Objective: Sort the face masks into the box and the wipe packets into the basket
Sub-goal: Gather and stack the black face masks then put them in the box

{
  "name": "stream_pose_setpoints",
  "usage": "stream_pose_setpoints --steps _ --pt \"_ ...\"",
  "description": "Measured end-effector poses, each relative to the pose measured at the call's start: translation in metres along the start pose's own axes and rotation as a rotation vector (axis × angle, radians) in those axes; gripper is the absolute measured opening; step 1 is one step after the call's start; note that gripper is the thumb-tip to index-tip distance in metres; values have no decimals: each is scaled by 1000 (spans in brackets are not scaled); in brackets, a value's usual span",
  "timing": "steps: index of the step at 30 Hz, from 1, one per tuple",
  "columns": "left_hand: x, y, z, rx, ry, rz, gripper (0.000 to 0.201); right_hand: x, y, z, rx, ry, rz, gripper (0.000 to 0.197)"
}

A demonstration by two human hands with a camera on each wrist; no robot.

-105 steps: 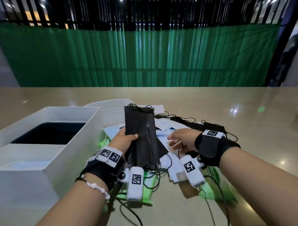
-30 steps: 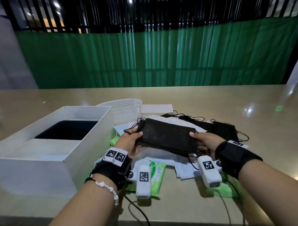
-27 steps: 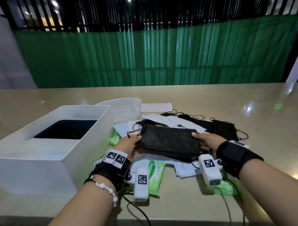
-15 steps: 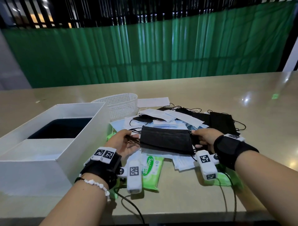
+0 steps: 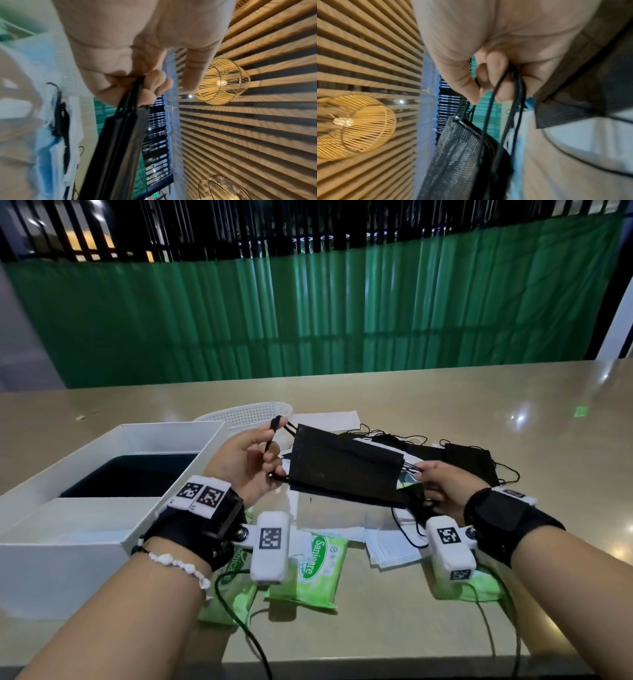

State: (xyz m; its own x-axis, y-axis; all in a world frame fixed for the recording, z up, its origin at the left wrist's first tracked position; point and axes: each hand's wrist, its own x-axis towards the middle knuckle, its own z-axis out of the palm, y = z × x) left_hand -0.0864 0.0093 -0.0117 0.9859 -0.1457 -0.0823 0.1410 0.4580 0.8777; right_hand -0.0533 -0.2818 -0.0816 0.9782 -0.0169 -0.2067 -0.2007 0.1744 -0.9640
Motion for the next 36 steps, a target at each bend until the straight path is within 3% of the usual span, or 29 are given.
stream_pose_setpoints --steps 5,8,11,17,22,28,36 --pt "-11 38 11 192 1 67 19 -18 -36 13 244 -23 -162 27" --pt "-12 76 9 434 93 149 13 -30 -60 34 207 -93 -193 25" --pt "-14 124 -3 699 195 227 21 -33 -78 68 82 -193 -182 22" --pt "-14 212 -61 881 375 156 23 -25 -96 168 -44 -401 -184 21" --pt "-19 243 -112 1143 576 45 31 -17 -90 232 -142 -496 -114 23" --pt "-14 233 -163 1057 670 -42 25 -10 -73 270 -96 -507 17 8" --pt "2 219 -184 826 745 153 33 -4 -65 300 -138 -488 31 22"
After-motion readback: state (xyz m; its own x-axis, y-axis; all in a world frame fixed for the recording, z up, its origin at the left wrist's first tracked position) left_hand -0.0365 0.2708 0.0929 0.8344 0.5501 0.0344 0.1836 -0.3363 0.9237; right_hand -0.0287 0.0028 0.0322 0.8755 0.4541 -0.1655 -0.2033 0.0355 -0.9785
